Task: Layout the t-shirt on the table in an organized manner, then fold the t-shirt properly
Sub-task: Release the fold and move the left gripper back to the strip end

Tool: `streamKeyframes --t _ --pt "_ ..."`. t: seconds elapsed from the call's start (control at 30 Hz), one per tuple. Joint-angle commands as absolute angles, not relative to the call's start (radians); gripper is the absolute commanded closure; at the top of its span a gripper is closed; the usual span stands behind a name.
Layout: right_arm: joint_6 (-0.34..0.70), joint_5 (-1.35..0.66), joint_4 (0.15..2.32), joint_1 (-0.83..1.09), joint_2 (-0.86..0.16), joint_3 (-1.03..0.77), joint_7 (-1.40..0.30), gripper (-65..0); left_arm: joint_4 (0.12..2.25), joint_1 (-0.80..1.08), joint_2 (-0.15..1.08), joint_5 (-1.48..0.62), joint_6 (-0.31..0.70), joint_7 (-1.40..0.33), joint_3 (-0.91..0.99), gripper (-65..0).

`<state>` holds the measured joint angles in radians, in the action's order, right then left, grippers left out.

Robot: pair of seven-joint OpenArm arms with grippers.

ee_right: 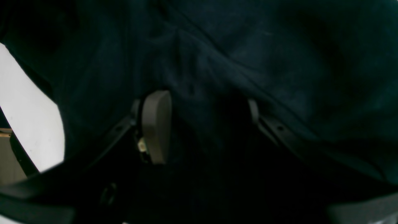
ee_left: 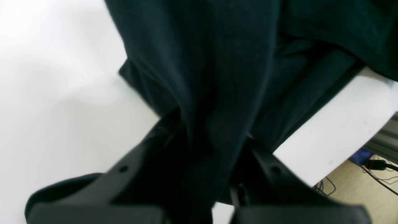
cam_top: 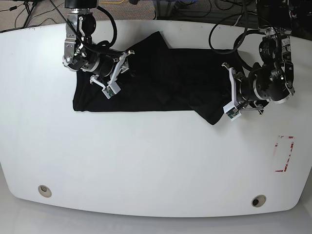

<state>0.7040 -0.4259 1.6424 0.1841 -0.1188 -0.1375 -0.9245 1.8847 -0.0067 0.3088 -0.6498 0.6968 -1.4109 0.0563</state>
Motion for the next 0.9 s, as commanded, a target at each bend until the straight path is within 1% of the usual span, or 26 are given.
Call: streamKeyframes --t 0.0,0.07,0.17,0.23,0.27,0.3,0.37,0.47,0.53,0.7,0.87 --pt "0.698 -0.404 1.647 0.185 -0.122 -0.137 -0.958 -29.8 1.899 -0.024 0.295 -0.661 0.698 -1.396 0.054 0.0" --pt "0.698 -0.404 1.647 0.185 -0.122 -0.137 -0.958 -29.8 1.899 -0.024 0.28 -0.661 0.698 -1.396 0.054 0.0" --pt "0.698 -0.404 1.647 0.185 -0.122 -0.137 -0.958 -29.8 1.899 -0.025 0.26 -0.661 0.698 -1.396 0.054 -4.3" --pt "0.698 -0.404 1.647 0.185 -0.122 -0.137 -0.958 -29.8 1.899 -0.035 0.257 -0.661 0.698 -1.396 0.051 -10.7" --pt "0.698 -0.404 1.647 0.185 -0.122 -0.137 -0.958 -29.8 1.899 -0.044 0.257 -0.659 0.698 -1.396 0.042 -15.7" --pt "0.698 -0.404 1.647 0.185 -0.122 -0.137 -0.958 -29.8 1.897 -0.045 0.257 -0.656 0.698 -1.396 0.036 -19.3" --pt "0.698 -0.404 1.647 0.185 -0.122 -0.137 -0.958 -29.8 1.894 -0.048 0.255 -0.641 0.698 -1.396 0.025 -29.3" --pt "0.698 -0.404 1.647 0.185 -0.124 -0.137 -0.958 -29.8 1.896 -0.05 0.254 -0.641 0.698 -1.396 0.022 -40.3" --pt "0.698 -0.404 1.647 0.185 -0.125 -0.137 -0.958 -29.8 1.896 -0.05 0.239 -0.662 0.698 -1.396 0.022 -42.8" --pt "0.698 -0.404 1.647 0.185 -0.124 -0.137 -0.958 -29.8 1.897 -0.051 0.209 -0.78 0.698 -1.396 0.021 -43.1" --pt "0.698 -0.404 1.647 0.183 -0.122 -0.134 -0.958 -29.8 1.9 -0.077 0.211 -0.858 0.698 -1.396 0.031 -42.8"
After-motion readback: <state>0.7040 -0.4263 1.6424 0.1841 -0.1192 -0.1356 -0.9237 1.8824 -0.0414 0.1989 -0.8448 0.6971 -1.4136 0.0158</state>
